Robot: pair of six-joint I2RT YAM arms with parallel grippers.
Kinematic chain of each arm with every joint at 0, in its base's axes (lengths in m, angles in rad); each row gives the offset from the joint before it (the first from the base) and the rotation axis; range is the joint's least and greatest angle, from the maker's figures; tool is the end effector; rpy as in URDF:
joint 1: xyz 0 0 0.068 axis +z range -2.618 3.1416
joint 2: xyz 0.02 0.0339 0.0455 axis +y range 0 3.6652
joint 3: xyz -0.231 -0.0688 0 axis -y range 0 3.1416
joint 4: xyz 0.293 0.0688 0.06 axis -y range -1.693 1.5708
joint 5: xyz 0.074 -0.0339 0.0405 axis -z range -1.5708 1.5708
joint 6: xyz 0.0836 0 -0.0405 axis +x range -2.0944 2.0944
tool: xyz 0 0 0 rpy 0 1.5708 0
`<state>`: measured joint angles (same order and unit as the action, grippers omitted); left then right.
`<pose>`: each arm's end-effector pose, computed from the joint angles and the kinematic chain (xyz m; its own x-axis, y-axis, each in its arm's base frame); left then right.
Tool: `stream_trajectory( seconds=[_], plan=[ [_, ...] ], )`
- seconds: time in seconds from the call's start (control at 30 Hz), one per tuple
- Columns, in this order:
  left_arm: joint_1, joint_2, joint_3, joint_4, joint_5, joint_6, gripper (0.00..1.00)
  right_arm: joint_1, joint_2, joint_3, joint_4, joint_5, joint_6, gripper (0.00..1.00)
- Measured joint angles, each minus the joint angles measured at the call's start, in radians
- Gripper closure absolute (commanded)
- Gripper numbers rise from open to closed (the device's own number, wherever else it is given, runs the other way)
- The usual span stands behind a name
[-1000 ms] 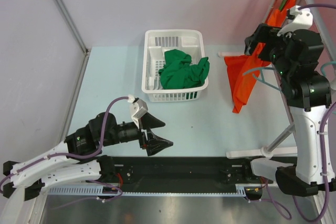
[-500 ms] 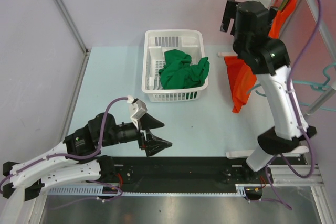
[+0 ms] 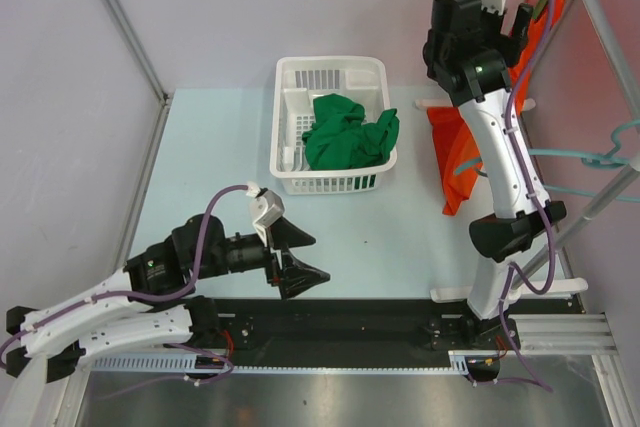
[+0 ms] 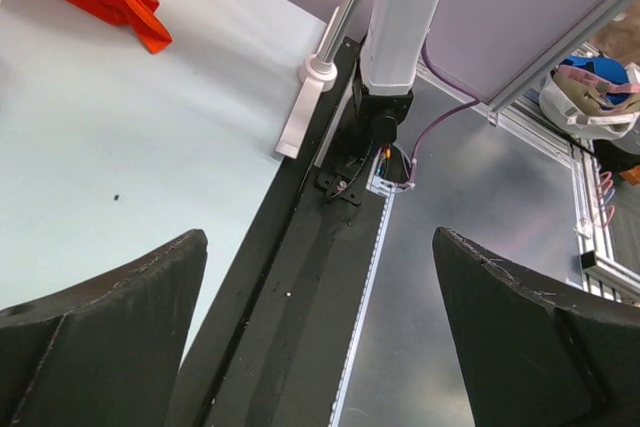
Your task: Remove the t-shirt from the hanger
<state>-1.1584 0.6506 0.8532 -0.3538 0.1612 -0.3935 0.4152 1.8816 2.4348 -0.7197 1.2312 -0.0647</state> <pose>0.0943 -0.2489 0.3476 -0.4269 0.0315 -0.9038 0.8708 0.2840 -0.4014 0.4059 0.0928 0.5215 -0.1977 -0.1107 -0.9740 0.7052 0.6741 -0.2197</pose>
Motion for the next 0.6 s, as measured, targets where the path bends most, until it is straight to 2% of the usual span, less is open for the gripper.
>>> stream_trajectory(
  seconds=[0.17, 0.43, 0.53, 0.6],
  plan=[
    [0.0, 0.015, -0.008, 0.009, 0.007, -0.009, 0.0, -0.053, -0.006, -0.041, 0.034, 0.016, 0.023, 0.1],
    [0.0, 0.058, -0.008, 0.014, 0.018, -0.01, 0.0, -0.131, 0.0, -0.077, -0.035, -0.047, 0.144, 0.19],
    [0.0, 0.06, -0.008, 0.015, 0.023, -0.009, 0.0, -0.157, 0.01, -0.083, -0.061, -0.077, 0.185, 0.28],
    [0.0, 0.06, -0.008, 0.015, 0.026, -0.009, 0.0, -0.17, 0.021, -0.088, -0.076, -0.095, 0.204, 0.39]
  ],
)
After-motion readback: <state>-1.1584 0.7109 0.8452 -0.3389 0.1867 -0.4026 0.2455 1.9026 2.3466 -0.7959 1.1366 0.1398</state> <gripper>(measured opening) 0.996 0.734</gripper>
